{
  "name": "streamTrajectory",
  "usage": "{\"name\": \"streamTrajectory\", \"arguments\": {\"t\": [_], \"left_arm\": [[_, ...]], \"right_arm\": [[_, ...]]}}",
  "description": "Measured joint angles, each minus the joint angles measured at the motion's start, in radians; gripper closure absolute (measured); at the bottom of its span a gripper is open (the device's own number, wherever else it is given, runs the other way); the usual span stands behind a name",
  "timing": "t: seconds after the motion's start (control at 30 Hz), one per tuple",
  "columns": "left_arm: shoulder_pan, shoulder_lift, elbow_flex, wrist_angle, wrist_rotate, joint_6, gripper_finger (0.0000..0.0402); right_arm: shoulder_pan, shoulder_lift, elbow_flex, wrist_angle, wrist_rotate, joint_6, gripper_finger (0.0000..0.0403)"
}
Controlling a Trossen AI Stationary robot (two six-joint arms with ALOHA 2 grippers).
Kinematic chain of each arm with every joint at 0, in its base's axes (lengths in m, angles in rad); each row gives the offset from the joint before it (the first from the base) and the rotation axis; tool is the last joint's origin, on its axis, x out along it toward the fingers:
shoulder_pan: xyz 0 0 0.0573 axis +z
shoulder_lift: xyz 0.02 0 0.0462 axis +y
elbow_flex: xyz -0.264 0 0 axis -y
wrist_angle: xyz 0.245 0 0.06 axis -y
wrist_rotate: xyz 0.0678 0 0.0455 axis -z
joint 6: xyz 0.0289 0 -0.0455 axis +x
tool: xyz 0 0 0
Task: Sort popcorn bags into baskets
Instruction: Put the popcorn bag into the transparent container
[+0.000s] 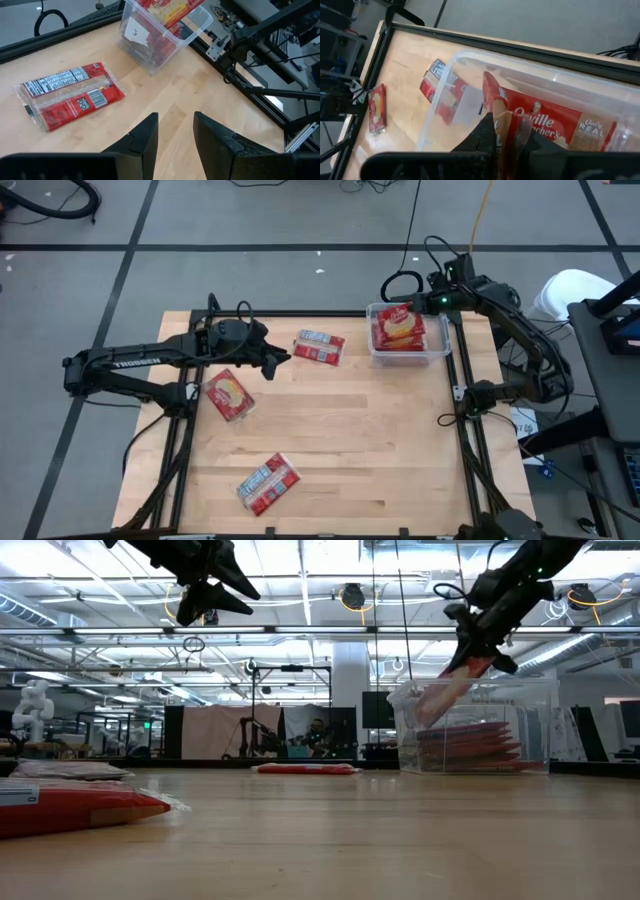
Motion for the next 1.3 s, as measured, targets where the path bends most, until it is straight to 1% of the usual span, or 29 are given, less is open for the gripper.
{"name": "streamTrajectory", "arguments": {"t": [0.2, 0.37, 0.5, 0.67, 0.83, 1.0, 1.17, 1.23, 1.3], "left_arm": [[0.0, 0.0, 0.0, 0.0, -0.008, -0.015, 0.0275], [0.0, 0.002, 0.0, 0.0, -0.026, -0.021, 0.0275], [0.0, 0.006, 0.0, 0.0, -0.047, -0.033, 0.0275], [0.0, 0.005, 0.0, 0.002, -0.06, -0.035, 0.0275], [0.0, 0.005, 0.0, 0.002, -0.092, -0.035, 0.0275], [0.0, 0.02, 0.001, 0.001, -0.123, -0.032, 0.0275], [-0.001, 0.061, 0.003, -0.04, -0.125, -0.039, 0.0275], [-0.001, 0.083, -0.002, -0.095, -0.123, -0.058, 0.0275], [-0.001, 0.11, 0.0, -0.093, -0.118, -0.083, 0.0275]], "right_arm": [[0.0, 0.038, 0.0, 0.023, 0.001, -0.004, 0.0369], [0.0, 0.043, 0.0, 0.024, 0.062, -0.034, 0.0347], [0.003, 0.043, 0.0, 0.02, 0.108, -0.073, 0.0318], [0.021, 0.043, 0.0, 0.019, 0.185, -0.083, 0.0274], [0.021, 0.018, 0.0, 0.032, 0.184, -0.08, 0.0247], [0.021, -0.046, 0.0, 0.1, 0.177, -0.077, 0.0243], [0.036, -0.102, 0.0, 0.204, 0.083, -0.08, 0.0244], [0.052, -0.12, 0.0, 0.228, 0.048, -0.078, 0.0244], [0.078, -0.136, 0.0, 0.228, 0.045, -0.081, 0.0245]]}}
